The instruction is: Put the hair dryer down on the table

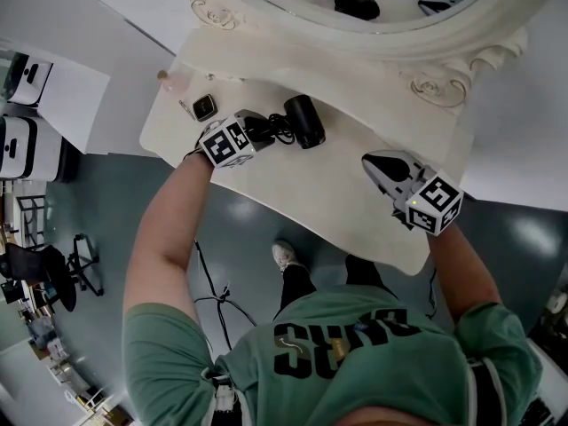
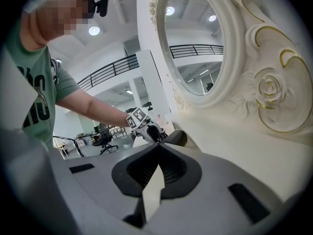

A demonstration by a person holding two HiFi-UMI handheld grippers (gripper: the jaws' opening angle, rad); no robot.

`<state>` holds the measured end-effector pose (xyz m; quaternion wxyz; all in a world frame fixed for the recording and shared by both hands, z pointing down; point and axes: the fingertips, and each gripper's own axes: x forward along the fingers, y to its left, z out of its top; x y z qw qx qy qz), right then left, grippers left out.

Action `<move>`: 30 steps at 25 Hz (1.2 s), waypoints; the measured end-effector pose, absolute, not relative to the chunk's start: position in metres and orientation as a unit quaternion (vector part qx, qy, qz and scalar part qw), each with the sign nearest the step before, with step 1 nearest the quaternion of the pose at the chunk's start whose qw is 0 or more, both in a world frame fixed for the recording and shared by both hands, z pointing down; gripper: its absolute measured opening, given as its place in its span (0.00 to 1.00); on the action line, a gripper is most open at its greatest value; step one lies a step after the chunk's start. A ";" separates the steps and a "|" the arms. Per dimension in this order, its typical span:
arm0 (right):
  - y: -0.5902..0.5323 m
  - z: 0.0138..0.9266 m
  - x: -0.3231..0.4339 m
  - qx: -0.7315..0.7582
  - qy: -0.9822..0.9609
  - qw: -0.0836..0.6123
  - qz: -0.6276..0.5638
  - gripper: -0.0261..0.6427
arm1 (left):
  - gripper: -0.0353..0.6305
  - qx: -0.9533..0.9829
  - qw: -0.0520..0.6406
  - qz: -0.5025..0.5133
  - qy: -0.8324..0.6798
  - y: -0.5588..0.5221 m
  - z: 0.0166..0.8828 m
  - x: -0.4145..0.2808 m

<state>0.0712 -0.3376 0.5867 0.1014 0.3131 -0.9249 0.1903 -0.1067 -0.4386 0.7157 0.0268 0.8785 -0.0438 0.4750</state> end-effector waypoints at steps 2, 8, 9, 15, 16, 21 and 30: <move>-0.337 0.589 0.072 0.313 -0.924 0.102 0.192 0.03 | 0.32 0.878 0.026 0.477 -0.041 -0.439 0.719 -0.106; -0.335 0.594 0.074 0.312 -0.923 0.106 0.198 0.03 | 0.32 0.879 0.029 0.474 -0.038 -0.439 0.726 -0.102; -0.335 0.594 0.075 0.313 -0.923 0.106 0.199 0.03 | 0.32 0.879 0.027 0.475 -0.038 -0.440 0.726 -0.102; -0.333 0.597 0.075 0.310 -0.923 0.104 0.201 0.03 | 0.33 0.875 0.002 0.483 -0.037 -0.441 0.744 -0.106; -0.333 0.597 0.075 0.310 -0.923 0.104 0.201 0.03 | 0.33 0.877 0.002 0.480 -0.039 -0.442 0.745 -0.106; -0.331 0.598 0.072 0.309 -0.923 0.103 0.204 0.03 | 0.34 0.877 0.015 0.477 -0.049 -0.441 0.748 -0.104; -0.330 0.590 0.066 0.307 -0.925 0.110 0.197 0.03 | 0.57 0.876 0.021 0.468 -0.111 -0.442 0.743 -0.107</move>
